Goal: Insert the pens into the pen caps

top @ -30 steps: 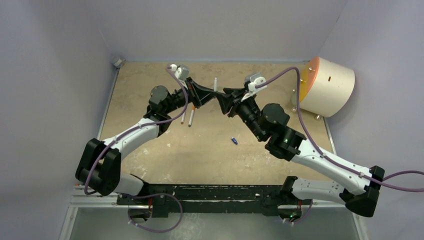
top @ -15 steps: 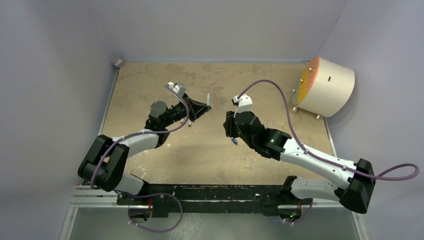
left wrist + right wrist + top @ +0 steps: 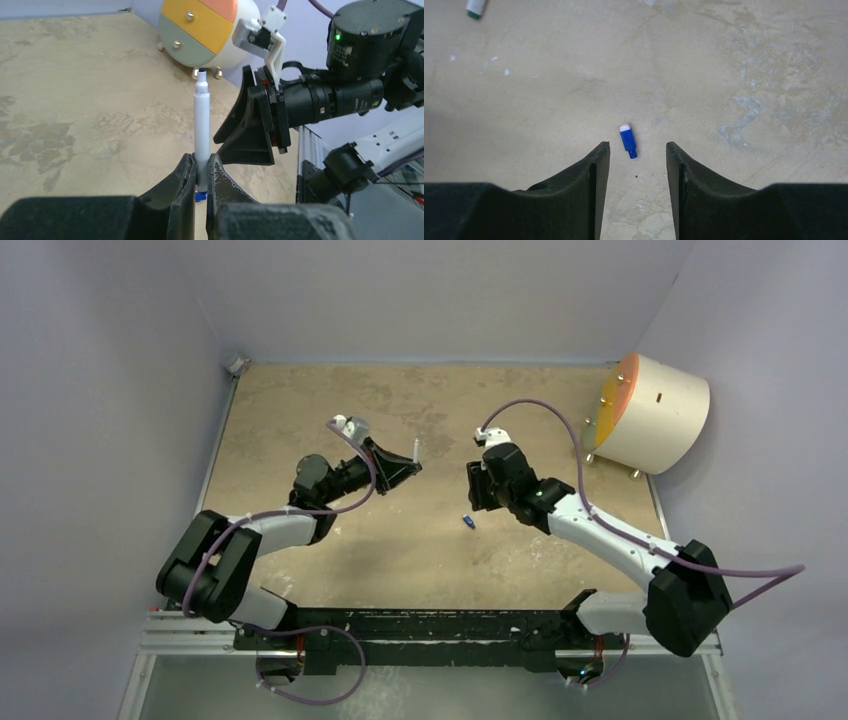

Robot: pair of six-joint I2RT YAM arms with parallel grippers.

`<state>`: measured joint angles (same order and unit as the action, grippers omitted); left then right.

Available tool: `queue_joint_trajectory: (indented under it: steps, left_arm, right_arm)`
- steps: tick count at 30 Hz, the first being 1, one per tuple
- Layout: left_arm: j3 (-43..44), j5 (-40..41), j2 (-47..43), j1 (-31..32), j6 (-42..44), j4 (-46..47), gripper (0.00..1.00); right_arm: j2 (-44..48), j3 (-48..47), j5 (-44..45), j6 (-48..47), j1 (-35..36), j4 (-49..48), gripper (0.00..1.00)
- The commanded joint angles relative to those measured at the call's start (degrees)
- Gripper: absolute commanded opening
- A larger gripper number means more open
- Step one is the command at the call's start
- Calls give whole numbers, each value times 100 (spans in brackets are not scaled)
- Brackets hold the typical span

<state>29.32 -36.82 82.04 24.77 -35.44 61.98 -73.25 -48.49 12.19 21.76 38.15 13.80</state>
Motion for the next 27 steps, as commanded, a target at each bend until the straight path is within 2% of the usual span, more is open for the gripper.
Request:
queue_joint_trajectory:
  steps: [1, 4, 7, 10, 14, 20, 27]
  left_arm:
    - [101, -746, 493, -3, -575, 1311, 0]
    - [175, -1065, 1102, -2, -1252, 2566, 0]
    - [267, -1260, 1617, -8, -2067, 3628, 0]
    - [180, -1160, 1570, 1, -1821, 3554, 0]
    - [182, -1122, 1028, 42, -858, 2129, 0]
    - [409, -740, 70, 319, 1206, -1054, 0]
    - [378, -752, 23, 361, 1314, -1214, 0]
  right_arm:
    - [569, -123, -506, -652, -46, -902, 47]
    - [652, -187, -774, -877, -265, -942, 45]
    - [358, -162, -833, -955, -406, -779, 33]
    - [228, 104, -1137, -928, -434, -911, 32]
    - [101, 313, -1466, -885, -437, -949, 43]
    - [-314, 353, -1670, -911, -435, -988, 46]
    - [-752, 435, -1333, -928, -437, -1143, 46]
